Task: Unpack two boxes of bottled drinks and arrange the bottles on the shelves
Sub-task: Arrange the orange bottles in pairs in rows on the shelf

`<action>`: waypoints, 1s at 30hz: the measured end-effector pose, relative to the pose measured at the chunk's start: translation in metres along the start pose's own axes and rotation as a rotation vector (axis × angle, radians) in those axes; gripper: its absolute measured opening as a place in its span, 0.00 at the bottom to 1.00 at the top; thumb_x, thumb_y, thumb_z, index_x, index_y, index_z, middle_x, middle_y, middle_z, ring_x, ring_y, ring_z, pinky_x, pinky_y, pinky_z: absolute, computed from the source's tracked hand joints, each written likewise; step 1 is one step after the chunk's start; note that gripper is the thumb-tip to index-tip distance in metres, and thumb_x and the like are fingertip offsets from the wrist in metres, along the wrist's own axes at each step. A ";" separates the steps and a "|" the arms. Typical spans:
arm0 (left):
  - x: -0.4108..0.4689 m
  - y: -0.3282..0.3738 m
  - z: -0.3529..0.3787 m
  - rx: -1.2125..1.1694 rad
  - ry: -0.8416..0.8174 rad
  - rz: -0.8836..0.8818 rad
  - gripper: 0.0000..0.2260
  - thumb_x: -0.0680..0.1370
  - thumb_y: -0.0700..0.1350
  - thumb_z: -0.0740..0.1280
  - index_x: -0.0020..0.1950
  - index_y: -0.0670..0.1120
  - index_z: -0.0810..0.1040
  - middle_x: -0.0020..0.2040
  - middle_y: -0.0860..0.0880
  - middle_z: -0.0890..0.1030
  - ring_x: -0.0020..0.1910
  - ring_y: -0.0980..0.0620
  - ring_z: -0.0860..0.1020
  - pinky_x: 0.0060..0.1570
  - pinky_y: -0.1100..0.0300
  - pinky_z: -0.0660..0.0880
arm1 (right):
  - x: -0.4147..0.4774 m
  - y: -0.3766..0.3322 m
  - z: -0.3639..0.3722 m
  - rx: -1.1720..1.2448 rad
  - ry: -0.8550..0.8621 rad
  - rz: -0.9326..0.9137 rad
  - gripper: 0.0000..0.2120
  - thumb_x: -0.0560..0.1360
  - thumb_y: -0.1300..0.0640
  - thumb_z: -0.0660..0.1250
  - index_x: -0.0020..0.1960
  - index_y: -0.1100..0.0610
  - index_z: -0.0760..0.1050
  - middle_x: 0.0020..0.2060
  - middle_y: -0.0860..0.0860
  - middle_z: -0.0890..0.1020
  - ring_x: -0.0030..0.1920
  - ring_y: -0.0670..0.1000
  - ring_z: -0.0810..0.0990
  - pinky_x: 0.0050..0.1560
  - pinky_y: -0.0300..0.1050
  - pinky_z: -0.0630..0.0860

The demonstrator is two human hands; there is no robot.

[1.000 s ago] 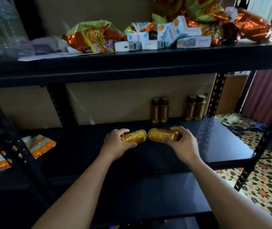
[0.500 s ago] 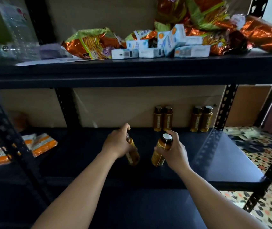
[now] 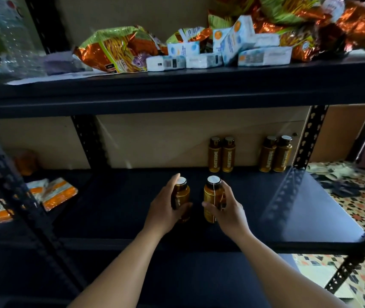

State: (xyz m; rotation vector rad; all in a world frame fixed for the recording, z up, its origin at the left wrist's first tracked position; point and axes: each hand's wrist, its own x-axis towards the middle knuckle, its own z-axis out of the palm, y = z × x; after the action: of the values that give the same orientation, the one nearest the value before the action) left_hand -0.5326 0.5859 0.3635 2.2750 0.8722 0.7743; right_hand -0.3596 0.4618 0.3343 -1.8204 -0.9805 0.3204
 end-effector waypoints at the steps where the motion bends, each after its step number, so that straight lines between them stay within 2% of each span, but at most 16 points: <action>1: -0.001 -0.001 0.001 -0.025 -0.005 -0.011 0.42 0.74 0.58 0.75 0.80 0.66 0.50 0.78 0.56 0.65 0.75 0.56 0.66 0.72 0.53 0.67 | 0.001 0.002 0.000 0.017 -0.011 0.011 0.39 0.73 0.38 0.75 0.76 0.32 0.56 0.63 0.41 0.80 0.63 0.48 0.79 0.63 0.54 0.78; 4: -0.005 -0.002 0.004 -0.118 0.006 -0.058 0.45 0.73 0.57 0.76 0.79 0.68 0.47 0.76 0.58 0.69 0.72 0.57 0.70 0.71 0.54 0.69 | 0.000 0.003 0.003 0.045 -0.026 0.029 0.40 0.73 0.38 0.75 0.77 0.33 0.56 0.63 0.41 0.79 0.63 0.48 0.78 0.63 0.53 0.78; 8: -0.014 -0.008 0.012 -0.173 -0.012 -0.089 0.46 0.74 0.54 0.76 0.80 0.67 0.46 0.71 0.62 0.71 0.65 0.63 0.73 0.62 0.64 0.70 | -0.001 0.004 0.008 0.060 0.003 0.029 0.40 0.72 0.38 0.75 0.76 0.32 0.56 0.62 0.40 0.79 0.62 0.47 0.79 0.63 0.54 0.78; 12: -0.024 -0.020 0.020 -0.206 -0.066 -0.136 0.47 0.75 0.50 0.76 0.81 0.64 0.45 0.75 0.58 0.69 0.71 0.57 0.71 0.64 0.62 0.68 | -0.008 0.014 0.007 0.060 -0.070 0.019 0.40 0.75 0.43 0.75 0.78 0.33 0.54 0.65 0.41 0.79 0.63 0.46 0.79 0.63 0.49 0.77; 16: -0.022 -0.025 0.023 -0.215 -0.071 -0.152 0.47 0.75 0.49 0.76 0.82 0.62 0.45 0.76 0.56 0.69 0.73 0.55 0.70 0.66 0.62 0.67 | -0.007 0.023 0.005 0.095 -0.101 0.029 0.43 0.76 0.54 0.74 0.79 0.32 0.53 0.64 0.40 0.79 0.64 0.45 0.79 0.62 0.45 0.76; 19: -0.021 -0.028 0.025 -0.213 -0.057 -0.155 0.47 0.75 0.50 0.76 0.82 0.63 0.46 0.76 0.56 0.70 0.72 0.54 0.71 0.66 0.61 0.69 | -0.007 0.025 0.004 0.096 -0.099 0.028 0.43 0.76 0.56 0.74 0.78 0.32 0.53 0.64 0.38 0.79 0.65 0.43 0.79 0.63 0.45 0.77; 22: -0.021 -0.029 0.027 -0.196 -0.051 -0.150 0.47 0.75 0.52 0.76 0.82 0.63 0.46 0.75 0.56 0.71 0.72 0.53 0.72 0.66 0.60 0.69 | -0.006 0.026 0.005 0.075 -0.104 0.030 0.43 0.75 0.53 0.76 0.78 0.33 0.53 0.63 0.38 0.79 0.63 0.41 0.78 0.66 0.47 0.75; 27: -0.021 -0.030 0.028 -0.186 -0.052 -0.143 0.46 0.75 0.54 0.75 0.82 0.61 0.46 0.75 0.55 0.72 0.70 0.53 0.74 0.62 0.61 0.70 | -0.001 0.021 0.014 -0.014 -0.046 0.053 0.49 0.66 0.38 0.80 0.77 0.34 0.53 0.65 0.45 0.76 0.64 0.48 0.77 0.64 0.54 0.77; 30: -0.021 -0.030 0.027 -0.187 -0.055 -0.149 0.46 0.75 0.54 0.75 0.82 0.62 0.46 0.75 0.55 0.71 0.71 0.53 0.73 0.62 0.61 0.70 | -0.003 0.019 0.015 -0.020 -0.055 0.036 0.52 0.64 0.35 0.79 0.79 0.35 0.51 0.64 0.43 0.75 0.63 0.46 0.76 0.62 0.51 0.76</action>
State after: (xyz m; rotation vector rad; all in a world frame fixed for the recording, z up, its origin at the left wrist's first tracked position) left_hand -0.5389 0.5813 0.3184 2.0337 0.8940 0.6927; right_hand -0.3617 0.4664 0.3101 -1.8576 -0.9935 0.3858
